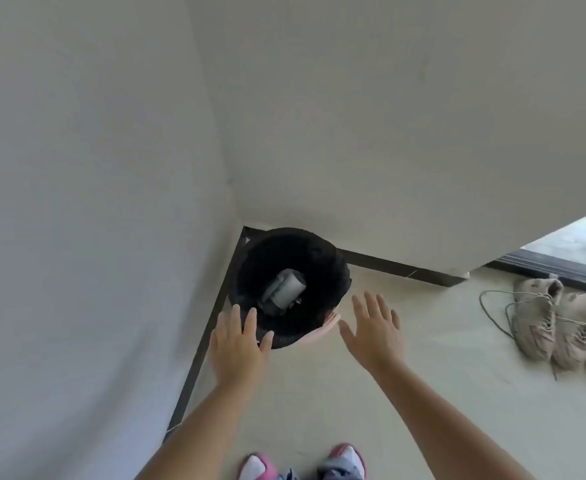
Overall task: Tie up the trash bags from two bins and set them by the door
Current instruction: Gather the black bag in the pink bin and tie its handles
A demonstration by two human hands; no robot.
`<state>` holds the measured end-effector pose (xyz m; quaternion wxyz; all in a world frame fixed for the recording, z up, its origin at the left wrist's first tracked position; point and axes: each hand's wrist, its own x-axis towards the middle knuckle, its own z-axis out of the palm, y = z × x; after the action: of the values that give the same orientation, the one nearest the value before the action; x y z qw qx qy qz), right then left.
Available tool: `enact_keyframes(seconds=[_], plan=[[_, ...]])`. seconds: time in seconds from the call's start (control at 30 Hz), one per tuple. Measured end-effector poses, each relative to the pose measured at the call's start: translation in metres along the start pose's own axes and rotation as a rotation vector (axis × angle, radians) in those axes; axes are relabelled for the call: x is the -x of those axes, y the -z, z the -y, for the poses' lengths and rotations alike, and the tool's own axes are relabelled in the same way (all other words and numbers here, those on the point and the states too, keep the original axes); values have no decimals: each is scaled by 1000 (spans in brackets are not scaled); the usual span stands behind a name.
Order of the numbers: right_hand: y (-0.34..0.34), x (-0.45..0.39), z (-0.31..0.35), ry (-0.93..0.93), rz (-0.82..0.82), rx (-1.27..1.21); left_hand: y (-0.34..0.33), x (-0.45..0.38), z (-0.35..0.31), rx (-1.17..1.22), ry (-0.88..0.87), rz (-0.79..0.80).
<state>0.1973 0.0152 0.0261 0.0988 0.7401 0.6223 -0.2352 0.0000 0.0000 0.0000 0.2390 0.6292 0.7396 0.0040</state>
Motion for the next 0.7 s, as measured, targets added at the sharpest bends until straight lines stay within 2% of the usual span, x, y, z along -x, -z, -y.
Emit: enact_keyframes(seconds=[0.03,0.13,0.27,0.37,0.47,0.57,0.7], plan=[[-15,-21,-2,0,-15,-5,-16,-16,4,4,40,26],[-56,-85,-9,-4,-62,-55,-67,-63,13,62,96,-74],[-96,-148,-14,36,-182,-88,-123,-103,13,137,216,-83],[-114,-175,-12,99,-186,-48,-151,-113,16,49,153,-236],[-126,-178,-13,123,-263,4,-160,-115,21,42,128,-324],[-129,-175,-17,85,-299,-5,-157,-118,21,82,109,-303],[-134,-154,-17,-9,-262,-99,-144,-128,27,11,-34,-307]])
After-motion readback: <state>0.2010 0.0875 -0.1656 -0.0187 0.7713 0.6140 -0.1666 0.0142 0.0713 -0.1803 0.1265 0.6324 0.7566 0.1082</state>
